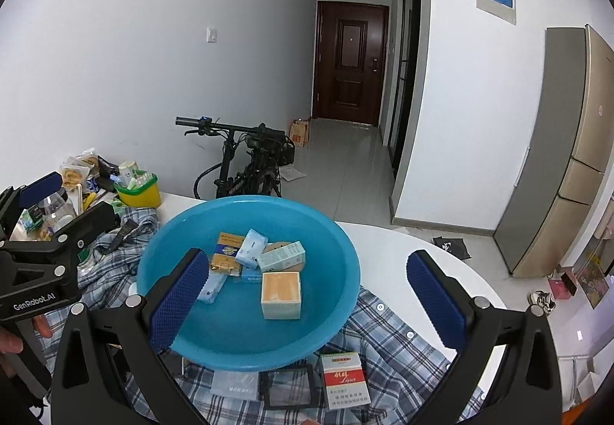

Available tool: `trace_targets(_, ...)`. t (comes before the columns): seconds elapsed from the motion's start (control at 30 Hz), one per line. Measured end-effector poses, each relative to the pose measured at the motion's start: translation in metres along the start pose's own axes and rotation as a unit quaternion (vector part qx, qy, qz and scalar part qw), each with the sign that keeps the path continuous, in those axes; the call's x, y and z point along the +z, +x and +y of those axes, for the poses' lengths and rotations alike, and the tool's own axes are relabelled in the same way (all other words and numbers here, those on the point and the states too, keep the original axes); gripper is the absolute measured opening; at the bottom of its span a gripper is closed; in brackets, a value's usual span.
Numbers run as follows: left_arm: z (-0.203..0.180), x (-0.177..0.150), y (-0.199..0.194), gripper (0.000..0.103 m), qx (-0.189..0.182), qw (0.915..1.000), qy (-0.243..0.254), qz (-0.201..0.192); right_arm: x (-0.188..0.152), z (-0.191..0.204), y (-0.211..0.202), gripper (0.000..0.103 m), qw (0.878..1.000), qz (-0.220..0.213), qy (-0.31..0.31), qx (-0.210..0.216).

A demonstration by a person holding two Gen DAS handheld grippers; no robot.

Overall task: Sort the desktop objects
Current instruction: 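Lift both open tools up and back away from the basin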

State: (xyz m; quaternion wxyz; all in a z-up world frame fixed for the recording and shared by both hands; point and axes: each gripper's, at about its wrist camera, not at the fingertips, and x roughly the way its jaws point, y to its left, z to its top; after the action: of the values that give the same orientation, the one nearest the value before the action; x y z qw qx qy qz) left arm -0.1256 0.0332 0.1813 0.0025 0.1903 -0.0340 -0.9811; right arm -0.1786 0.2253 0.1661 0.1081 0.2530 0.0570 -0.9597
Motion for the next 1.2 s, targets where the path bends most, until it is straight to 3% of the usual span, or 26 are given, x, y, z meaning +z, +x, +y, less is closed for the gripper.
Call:
trace_targets(0.43,0.005,-0.006,-0.065,0.103,0.006,0.9993,-0.01,-0.036,-0.016,0.007,-0.041,0.103,1.0,-0.024,0.002,0.006)
trace_targets(0.63,0.008,-0.016,-0.08,0.103,-0.016,0.9994,-0.022,-0.024,-0.026,0.013,-0.052,0.103,0.999,-0.026,0.0,0.019)
trace_targets(0.97,0.003,-0.033,-0.128,0.103,0.034,0.9946,0.007,-0.098,-0.041,0.014,-0.075,0.103,0.998,-0.059,0.001,0.018)
trace_targets(1.2,0.012,-0.048,-0.12,0.103,0.012,0.9975,-0.015,-0.068,-0.053,0.019,-0.073,0.103,0.998,-0.05,-0.004,0.027)
